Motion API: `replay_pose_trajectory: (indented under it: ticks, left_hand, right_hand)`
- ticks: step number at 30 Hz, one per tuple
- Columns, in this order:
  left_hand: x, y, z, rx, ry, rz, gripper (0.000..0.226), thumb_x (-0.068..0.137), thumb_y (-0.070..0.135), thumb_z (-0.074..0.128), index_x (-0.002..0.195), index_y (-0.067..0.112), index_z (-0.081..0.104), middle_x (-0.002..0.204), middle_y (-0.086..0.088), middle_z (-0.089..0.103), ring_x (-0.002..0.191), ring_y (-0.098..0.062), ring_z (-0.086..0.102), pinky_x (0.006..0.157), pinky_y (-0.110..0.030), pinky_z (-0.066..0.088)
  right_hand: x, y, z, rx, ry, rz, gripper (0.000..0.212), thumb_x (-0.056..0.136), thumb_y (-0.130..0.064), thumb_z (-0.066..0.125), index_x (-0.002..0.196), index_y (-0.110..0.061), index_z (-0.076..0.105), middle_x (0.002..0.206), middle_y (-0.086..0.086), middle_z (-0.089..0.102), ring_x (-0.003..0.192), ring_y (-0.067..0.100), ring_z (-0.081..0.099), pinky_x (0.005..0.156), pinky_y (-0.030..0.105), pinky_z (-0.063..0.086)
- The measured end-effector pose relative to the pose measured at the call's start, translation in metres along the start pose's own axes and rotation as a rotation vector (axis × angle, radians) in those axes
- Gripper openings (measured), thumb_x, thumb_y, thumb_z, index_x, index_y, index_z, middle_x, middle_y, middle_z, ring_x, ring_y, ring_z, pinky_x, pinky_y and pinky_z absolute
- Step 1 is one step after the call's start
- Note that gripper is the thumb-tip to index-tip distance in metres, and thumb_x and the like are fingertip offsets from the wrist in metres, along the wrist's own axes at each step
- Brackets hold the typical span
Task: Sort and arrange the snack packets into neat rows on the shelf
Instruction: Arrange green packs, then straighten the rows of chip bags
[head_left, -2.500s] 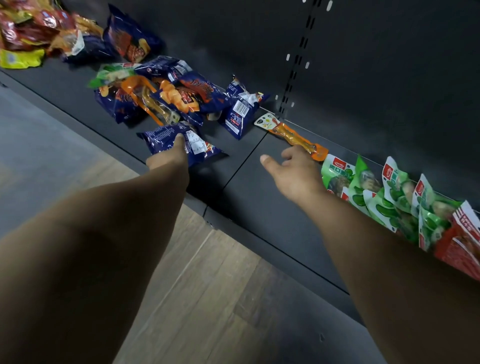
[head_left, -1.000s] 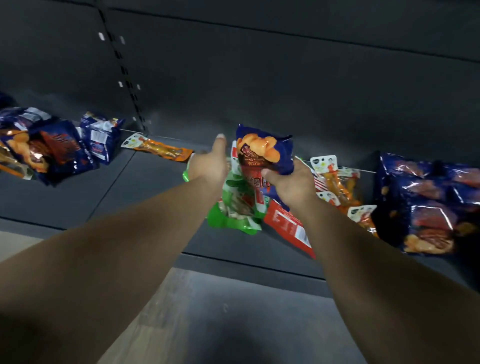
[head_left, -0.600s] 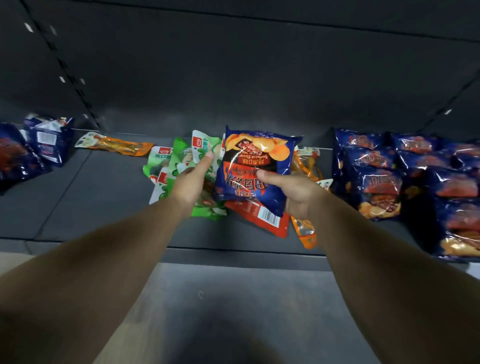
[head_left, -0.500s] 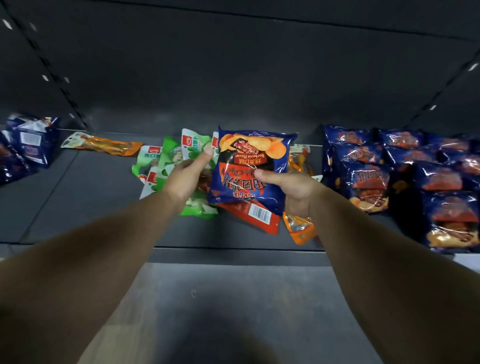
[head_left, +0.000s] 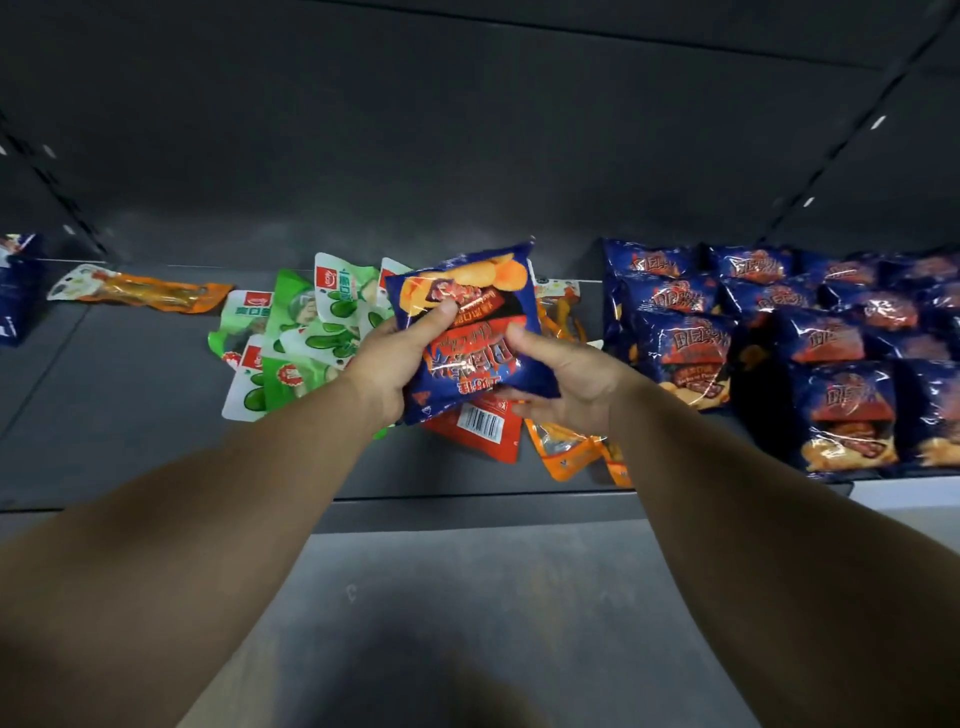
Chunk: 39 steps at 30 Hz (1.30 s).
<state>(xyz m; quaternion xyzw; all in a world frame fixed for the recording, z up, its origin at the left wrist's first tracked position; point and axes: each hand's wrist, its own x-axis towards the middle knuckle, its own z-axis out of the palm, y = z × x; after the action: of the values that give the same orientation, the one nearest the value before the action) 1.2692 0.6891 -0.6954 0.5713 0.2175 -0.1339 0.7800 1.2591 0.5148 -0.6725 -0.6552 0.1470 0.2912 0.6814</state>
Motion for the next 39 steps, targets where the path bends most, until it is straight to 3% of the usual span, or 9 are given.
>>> replay_pose_trajectory:
  ticks: [6, 9, 17, 23, 26, 29, 34, 36, 39]
  left_hand:
    - [0.012, 0.005, 0.007, -0.279, 0.184, -0.032, 0.055, 0.068, 0.052, 0.078, 0.110, 0.018, 0.065, 0.096, -0.007, 0.074, 0.082, -0.026, 0.072, 0.079, -0.050, 0.057]
    - [0.009, 0.001, 0.021, -0.304, 0.189, -0.023, 0.056, 0.071, 0.053, 0.076, 0.111, 0.016, 0.064, 0.098, -0.008, 0.074, 0.083, -0.026, 0.072, 0.080, -0.048, 0.057]
    - [-0.010, -0.018, 0.046, -0.224, 0.124, 0.041, 0.041, 0.079, 0.043, 0.072, 0.112, 0.020, 0.062, 0.103, -0.004, 0.071, 0.087, -0.020, 0.070, 0.077, -0.039, 0.058]
    - [-0.005, -0.015, 0.007, 0.000, 0.042, 0.034, 0.037, 0.083, 0.055, 0.059, 0.100, 0.022, 0.063, 0.097, 0.001, 0.071, 0.093, -0.017, 0.066, 0.075, -0.030, 0.052]
    - [-0.002, -0.002, -0.018, 0.161, -0.096, 0.001, 0.031, 0.085, 0.055, 0.050, 0.093, 0.027, 0.060, 0.093, 0.004, 0.067, 0.091, -0.017, 0.063, 0.071, -0.031, 0.048]
    - [-0.001, -0.002, -0.032, 0.335, -0.301, -0.073, 0.050, 0.068, 0.064, 0.066, 0.102, 0.028, 0.059, 0.103, 0.001, 0.068, 0.106, -0.021, 0.060, 0.077, -0.031, 0.046]
    - [0.000, -0.016, -0.019, 0.368, -0.453, -0.147, 0.104, 0.009, 0.059, 0.089, 0.103, 0.022, 0.065, 0.098, 0.001, 0.074, 0.090, -0.014, 0.070, 0.072, -0.028, 0.057]
    - [-0.001, -0.018, -0.010, 0.326, -0.423, -0.126, 0.100, 0.014, 0.047, 0.094, 0.105, 0.017, 0.066, 0.096, -0.003, 0.075, 0.084, -0.015, 0.072, 0.064, -0.025, 0.058]
    - [-0.002, -0.020, 0.002, 0.205, -0.291, -0.111, 0.066, 0.055, 0.022, 0.086, 0.116, 0.012, 0.063, 0.097, -0.006, 0.074, 0.082, -0.017, 0.071, 0.067, -0.030, 0.059]
  right_hand:
    - [0.009, 0.011, 0.000, 0.131, 0.113, -0.058, 0.081, 0.054, -0.053, 0.070, 0.126, -0.019, 0.051, 0.130, 0.009, 0.057, 0.111, 0.022, 0.058, 0.091, 0.037, 0.048]
    - [0.013, 0.013, 0.009, 0.171, 0.087, -0.066, 0.069, 0.059, -0.052, 0.071, 0.119, -0.024, 0.052, 0.131, 0.008, 0.056, 0.120, 0.024, 0.054, 0.099, 0.041, 0.044]
    - [0.020, 0.007, 0.019, 0.425, 0.172, -0.177, 0.048, 0.077, -0.019, 0.076, 0.121, -0.010, 0.061, 0.109, 0.012, 0.071, 0.097, 0.028, 0.069, 0.078, 0.043, 0.058]
    - [0.015, 0.009, 0.001, 0.339, 0.178, -0.169, 0.029, 0.082, -0.010, 0.071, 0.110, -0.010, 0.064, 0.107, 0.015, 0.070, 0.096, 0.032, 0.069, 0.088, 0.053, 0.052]
    - [0.007, 0.015, -0.014, 0.147, 0.075, -0.094, 0.044, 0.077, -0.014, 0.073, 0.119, -0.008, 0.062, 0.113, 0.016, 0.068, 0.099, 0.031, 0.067, 0.089, 0.050, 0.052]
    - [0.003, 0.017, -0.025, -0.006, -0.016, -0.037, 0.039, 0.080, -0.013, 0.070, 0.118, -0.010, 0.062, 0.110, 0.014, 0.069, 0.094, 0.029, 0.067, 0.089, 0.046, 0.052]
    - [0.004, 0.018, -0.028, -0.060, -0.051, -0.012, 0.038, 0.078, -0.014, 0.072, 0.115, -0.012, 0.064, 0.105, 0.010, 0.071, 0.095, 0.027, 0.068, 0.092, 0.045, 0.051]
    - [0.005, 0.018, -0.026, -0.045, -0.062, -0.035, 0.042, 0.073, -0.017, 0.074, 0.114, -0.012, 0.064, 0.102, 0.010, 0.071, 0.091, 0.026, 0.069, 0.089, 0.043, 0.053]
    - [0.004, 0.018, -0.032, 0.017, -0.011, -0.062, 0.062, 0.064, -0.034, 0.073, 0.119, -0.009, 0.062, 0.106, 0.011, 0.070, 0.093, 0.024, 0.068, 0.086, 0.040, 0.054]
